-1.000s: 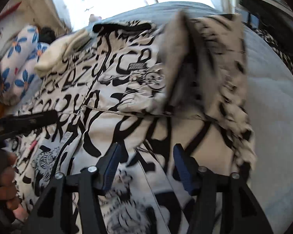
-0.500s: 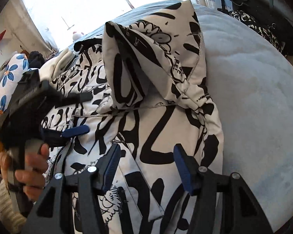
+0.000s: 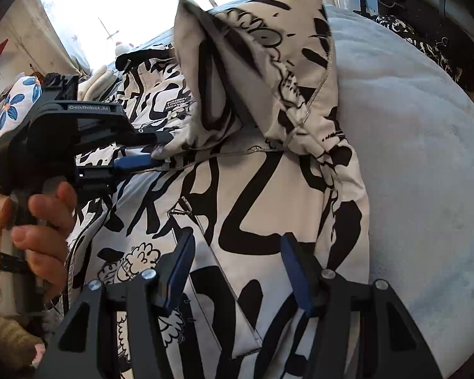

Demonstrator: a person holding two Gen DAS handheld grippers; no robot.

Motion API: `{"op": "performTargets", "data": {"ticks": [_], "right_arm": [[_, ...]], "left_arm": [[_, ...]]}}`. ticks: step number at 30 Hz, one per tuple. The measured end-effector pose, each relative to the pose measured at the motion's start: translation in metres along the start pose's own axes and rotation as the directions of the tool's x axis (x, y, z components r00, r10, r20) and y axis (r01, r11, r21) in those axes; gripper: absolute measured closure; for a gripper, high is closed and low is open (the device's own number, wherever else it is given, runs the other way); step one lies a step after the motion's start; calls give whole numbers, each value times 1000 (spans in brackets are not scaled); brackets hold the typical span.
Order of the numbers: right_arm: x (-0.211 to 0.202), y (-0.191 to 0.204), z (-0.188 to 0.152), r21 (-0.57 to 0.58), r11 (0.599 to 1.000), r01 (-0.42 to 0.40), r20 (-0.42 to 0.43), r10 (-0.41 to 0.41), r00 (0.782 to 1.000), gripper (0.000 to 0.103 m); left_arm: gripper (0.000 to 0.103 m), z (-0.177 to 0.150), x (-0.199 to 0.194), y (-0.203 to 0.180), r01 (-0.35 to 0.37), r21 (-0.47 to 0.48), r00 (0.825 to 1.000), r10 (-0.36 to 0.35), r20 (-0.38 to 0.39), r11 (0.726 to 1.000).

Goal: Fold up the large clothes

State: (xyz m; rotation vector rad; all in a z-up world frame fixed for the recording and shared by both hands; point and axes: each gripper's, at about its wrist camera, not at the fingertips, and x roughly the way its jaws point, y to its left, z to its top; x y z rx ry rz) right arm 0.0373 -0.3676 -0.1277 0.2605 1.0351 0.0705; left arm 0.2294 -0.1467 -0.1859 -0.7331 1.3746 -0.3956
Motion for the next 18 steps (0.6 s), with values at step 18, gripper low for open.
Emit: {"op": "performTargets", "data": {"ticks": [18], "right_arm": [[4, 5, 1, -14, 1000, 19, -3, -19, 1000, 47]], "left_arm": [[94, 24, -178, -25, -311, 192, 818, 160, 552, 931]]}}
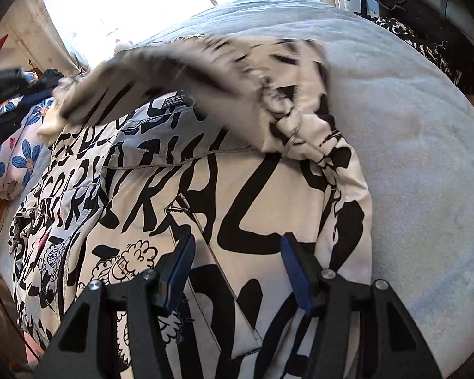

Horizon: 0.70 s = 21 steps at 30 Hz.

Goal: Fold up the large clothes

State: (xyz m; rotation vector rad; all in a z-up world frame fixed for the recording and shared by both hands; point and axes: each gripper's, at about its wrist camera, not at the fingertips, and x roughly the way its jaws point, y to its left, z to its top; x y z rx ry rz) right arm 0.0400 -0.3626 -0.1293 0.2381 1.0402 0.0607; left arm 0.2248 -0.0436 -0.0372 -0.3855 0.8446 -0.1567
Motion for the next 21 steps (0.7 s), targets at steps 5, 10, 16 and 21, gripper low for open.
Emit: {"op": "performTargets", "data": {"ticks": [5, 10, 16, 21], "right_arm": [[-1, 2, 2, 0, 1000, 2, -10, -2, 1000, 47], [-5, -2, 7, 20, 1000, -5, -34, 5, 999, 47], [-37, -14, 23, -13, 999, 38, 16, -37, 999, 36], [-48, -39, 45, -29, 982, 186, 74, -183, 980, 25]], "left_arm": [[94, -22, 7, 60, -77, -18, 993, 75, -95, 997], [76, -64, 31, 93, -112, -25, 962, 102, -254, 993], [33, -66, 21, 120, -115, -107, 972, 90, -215, 988], [33, -53, 42, 114, -59, -65, 964, 40, -261, 996]]}}
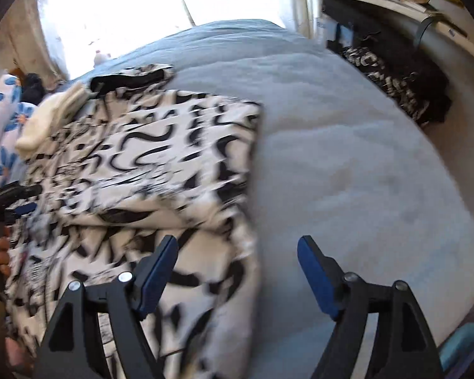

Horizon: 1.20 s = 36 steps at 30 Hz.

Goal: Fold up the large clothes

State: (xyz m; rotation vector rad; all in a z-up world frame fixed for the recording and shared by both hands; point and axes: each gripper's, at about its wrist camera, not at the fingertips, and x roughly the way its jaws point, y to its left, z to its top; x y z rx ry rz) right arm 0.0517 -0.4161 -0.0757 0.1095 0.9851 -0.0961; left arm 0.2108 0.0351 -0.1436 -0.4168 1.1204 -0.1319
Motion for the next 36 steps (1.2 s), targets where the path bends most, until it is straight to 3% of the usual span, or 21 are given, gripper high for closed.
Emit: {"op": "performTargets", "data": {"ticks": [2, 5, 8, 9, 10, 11, 14, 19, 24, 27, 30, 34, 36], "right_arm": [[9, -4, 7, -14, 1000, 10, -19, -10, 1000, 25], [31, 2, 17, -78, 997, 12, -55, -16, 998, 25], [55, 14, 18, -122, 992, -8, -118, -7, 993, 27], [62, 18, 18, -128, 992, -24, -132, 7, 991, 34], [64, 19, 17, -123, 991, -48, -140, 31, 990, 60], [64, 19, 18, -116, 991, -69, -150, 52, 987, 75], [56, 19, 17, -148, 989, -19, -91, 6, 996, 75], [73, 15, -3, -159, 987, 16, -167, -42, 985, 71], [41, 4, 7, -90, 996, 4, -124, -15, 992, 63], [21, 7, 20, -57, 998, -7, -52, 4, 999, 62], [13, 30, 33, -67, 997, -45, -6, 44, 999, 62], [24, 87, 36, -139, 981, -135, -51, 129, 990, 62], [33, 121, 30, -199, 968, -156, -69, 145, 987, 62]], "left_arm": [[33, 5, 9, -6, 10, 30, 999, -9, -32, 999], [74, 5, 23, -18, -22, 85, 998, 27, -57, 996], [74, 4, 27, -31, -86, 120, 995, 90, -32, 989], [75, 3, 25, -35, -94, 131, 995, 97, -15, 987], [75, 3, 21, -37, -92, 135, 996, 94, -5, 986], [76, 3, 17, -39, -85, 134, 996, 85, 5, 987], [77, 2, 4, -41, -98, 148, 995, 92, 44, 984], [76, -14, 27, -36, -184, 196, 982, 188, -1, 963], [60, -18, 8, -36, -203, 224, 979, 202, 27, 953], [53, -13, -23, -37, -221, 190, 972, 200, 122, 957], [50, -8, -45, -44, -173, 164, 973, 143, 182, 971], [50, -9, -33, -77, -67, 215, 992, 43, 117, 974], [50, -16, -17, -91, -66, 248, 996, 47, 82, 967]]}}
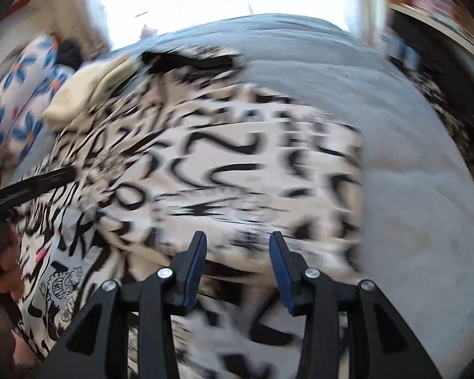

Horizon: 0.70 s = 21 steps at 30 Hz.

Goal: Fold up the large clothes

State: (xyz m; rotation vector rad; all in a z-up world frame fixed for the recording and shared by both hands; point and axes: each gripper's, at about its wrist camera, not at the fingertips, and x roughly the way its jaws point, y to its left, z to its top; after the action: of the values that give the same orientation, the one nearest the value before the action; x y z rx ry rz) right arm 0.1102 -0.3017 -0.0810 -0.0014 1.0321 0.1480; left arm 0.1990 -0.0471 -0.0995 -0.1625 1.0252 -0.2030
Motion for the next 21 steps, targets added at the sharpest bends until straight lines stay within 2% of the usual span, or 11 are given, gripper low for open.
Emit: {"op": "performTargets", "data": {"ticks": [3, 5, 6, 10, 11, 12, 13, 14, 17, 21], "right_arm": [[33, 30, -3, -51, 998, -36, -70, 32, 997, 62], [53, 29, -8, -55, 998, 7, -125, -14, 992, 62], [58, 21, -11, -45, 998, 32, -146, -38, 989, 63], [50, -27, -11, -6, 982, 187, -139, -186, 973, 64], [47, -40, -10, 7, 979, 203, -136, -200, 970, 71], [43, -54, -10, 34, 987, 160, -138, -154, 979, 76], [38, -67, -11, 68, 991, 120, -142, -109, 984, 88], [36, -74, -10, 84, 990, 113, -150, -100, 984, 97], [32, -85, -9, 113, 990, 84, -177, -63, 982, 97], [22, -86, 4, 113, 991, 71, -230, -43, 972, 89]], "left_arm": [[50, -11, 27, -17, 8, 28, 998, -6, -66, 1000], [50, -23, 50, -17, -55, 57, 989, 63, -133, 997], [45, -27, 58, -15, -88, 80, 983, 100, -154, 993], [45, -34, 58, -8, -75, 126, 986, 92, -136, 989], [45, -34, 58, -7, -65, 130, 987, 83, -138, 989], [45, -34, 57, -6, -59, 132, 987, 77, -139, 990], [45, -34, 56, -6, -58, 136, 987, 77, -139, 989], [45, -33, 55, -5, -62, 140, 987, 81, -138, 988], [45, -34, 49, -7, -78, 160, 986, 100, -134, 984], [45, -31, 34, -10, -94, 178, 983, 120, -142, 980]]}}
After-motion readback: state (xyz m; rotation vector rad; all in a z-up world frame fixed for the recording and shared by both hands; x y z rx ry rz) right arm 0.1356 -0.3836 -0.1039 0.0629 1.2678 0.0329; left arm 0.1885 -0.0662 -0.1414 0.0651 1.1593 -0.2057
